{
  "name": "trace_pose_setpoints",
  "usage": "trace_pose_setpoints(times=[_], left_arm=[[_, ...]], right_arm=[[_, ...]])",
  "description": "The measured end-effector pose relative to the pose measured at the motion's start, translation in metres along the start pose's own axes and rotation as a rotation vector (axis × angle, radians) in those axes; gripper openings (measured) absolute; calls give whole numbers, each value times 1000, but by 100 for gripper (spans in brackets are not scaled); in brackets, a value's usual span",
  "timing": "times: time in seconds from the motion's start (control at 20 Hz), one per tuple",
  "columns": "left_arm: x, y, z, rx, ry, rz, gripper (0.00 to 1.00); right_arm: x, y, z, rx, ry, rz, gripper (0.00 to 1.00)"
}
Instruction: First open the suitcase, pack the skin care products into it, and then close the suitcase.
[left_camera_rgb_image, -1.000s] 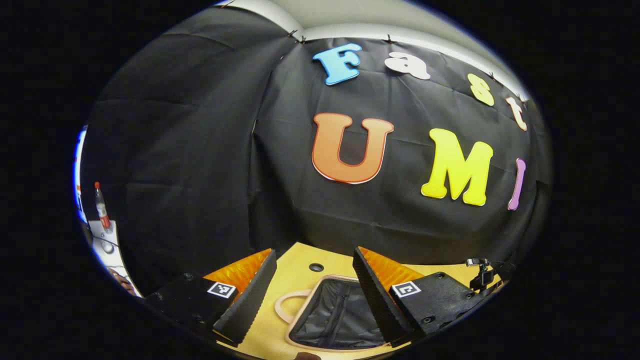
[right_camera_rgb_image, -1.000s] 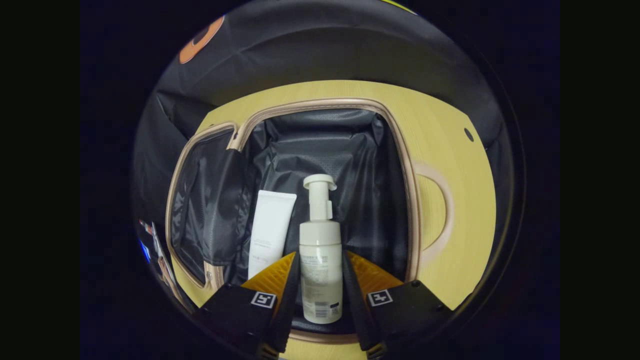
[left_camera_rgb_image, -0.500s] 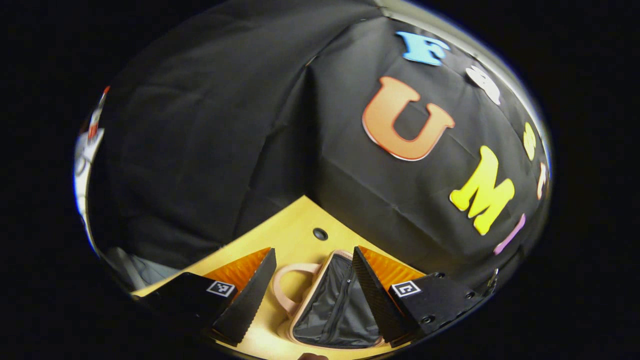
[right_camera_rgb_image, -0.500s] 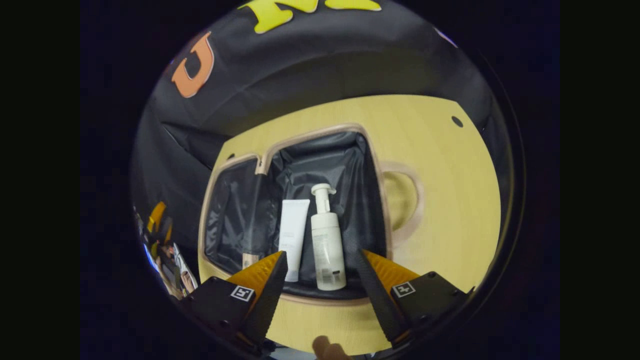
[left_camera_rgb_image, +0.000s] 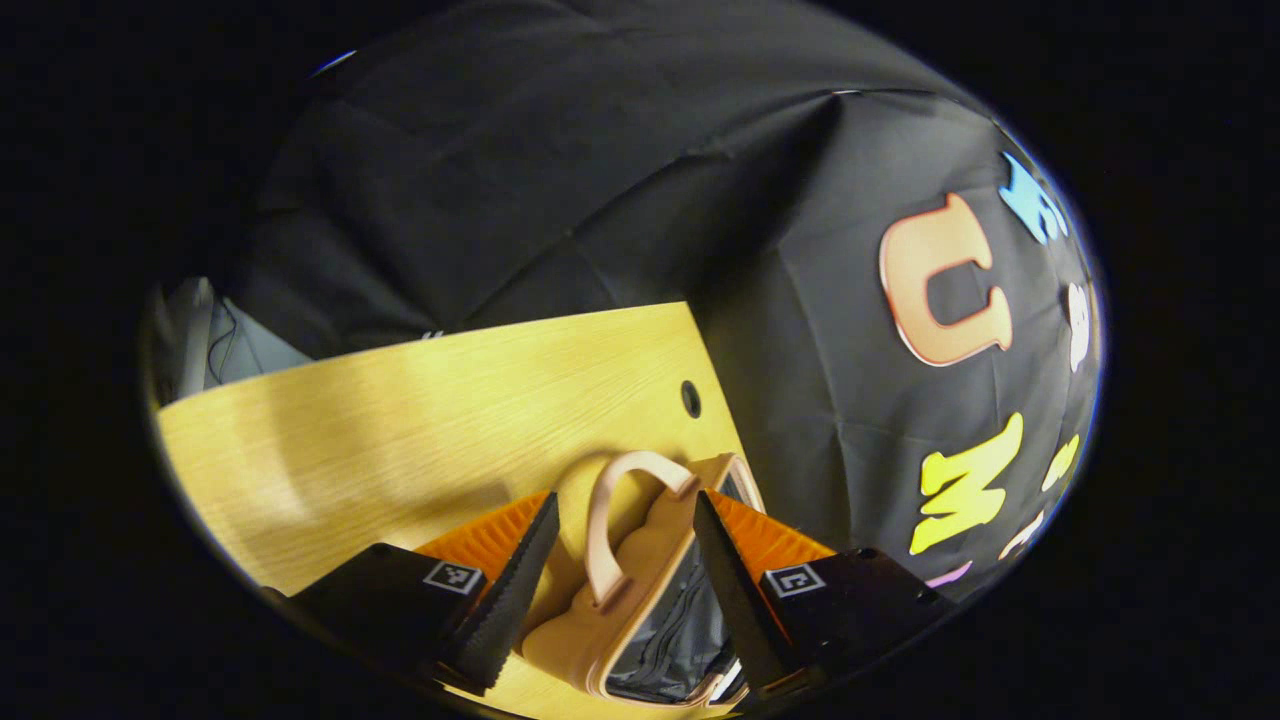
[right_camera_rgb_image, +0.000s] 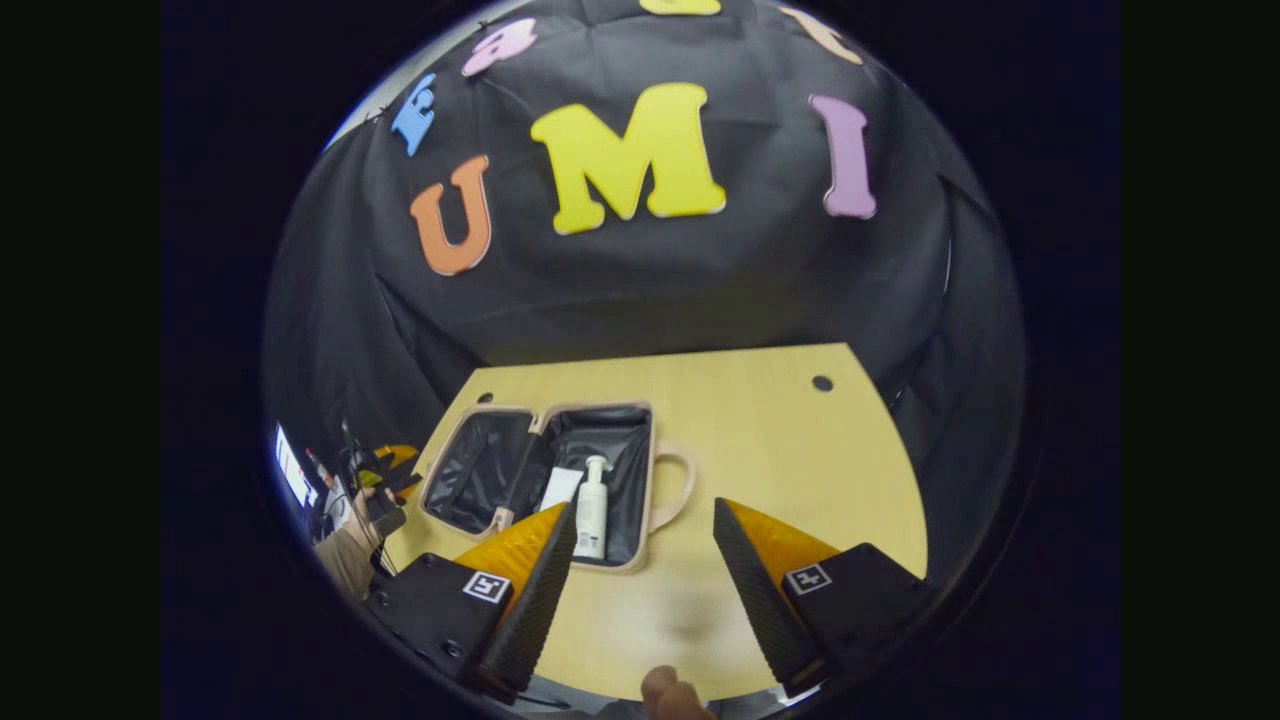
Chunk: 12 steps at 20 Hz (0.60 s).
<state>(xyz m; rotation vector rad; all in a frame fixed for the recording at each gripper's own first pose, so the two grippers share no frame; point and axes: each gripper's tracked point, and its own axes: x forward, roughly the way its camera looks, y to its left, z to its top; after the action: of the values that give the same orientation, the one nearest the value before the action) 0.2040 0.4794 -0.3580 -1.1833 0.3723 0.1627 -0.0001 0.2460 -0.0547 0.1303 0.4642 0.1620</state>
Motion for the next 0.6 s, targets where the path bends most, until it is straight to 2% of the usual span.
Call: trace_pose_setpoints(times=[0.05,0.1,0.15,0.25,0.3,0.35,0.4,0.45,0.6], left_arm=[[2,0,-4,-36,18,-10,82],[5,-2,-10,-71,41,-23,77],[12,-1,-18,-86,69,-21,71],[21,12,-37,-89,115,41,57],[23,15,-42,-95,129,61,63],[25,11,-41,-111,115,54,18],[25,10,-40,-106,100,67,28],[25,12,-41,-91,96,83,20],[19,9,-40,-30,81,130,17]], right_arm=[[-14,-4,7,-8,-22,-10,81],[-26,-8,13,-12,-46,-21,81],[-37,-12,23,-12,-74,-36,76],[-54,-18,43,-13,-150,-53,76],[-60,-25,52,-26,-190,-66,76],[-66,-35,60,-42,-219,-82,81],[-70,-42,64,-45,-241,-101,76],[-75,-47,68,-29,-260,-108,81],[-73,-55,72,10,-247,-102,81]])
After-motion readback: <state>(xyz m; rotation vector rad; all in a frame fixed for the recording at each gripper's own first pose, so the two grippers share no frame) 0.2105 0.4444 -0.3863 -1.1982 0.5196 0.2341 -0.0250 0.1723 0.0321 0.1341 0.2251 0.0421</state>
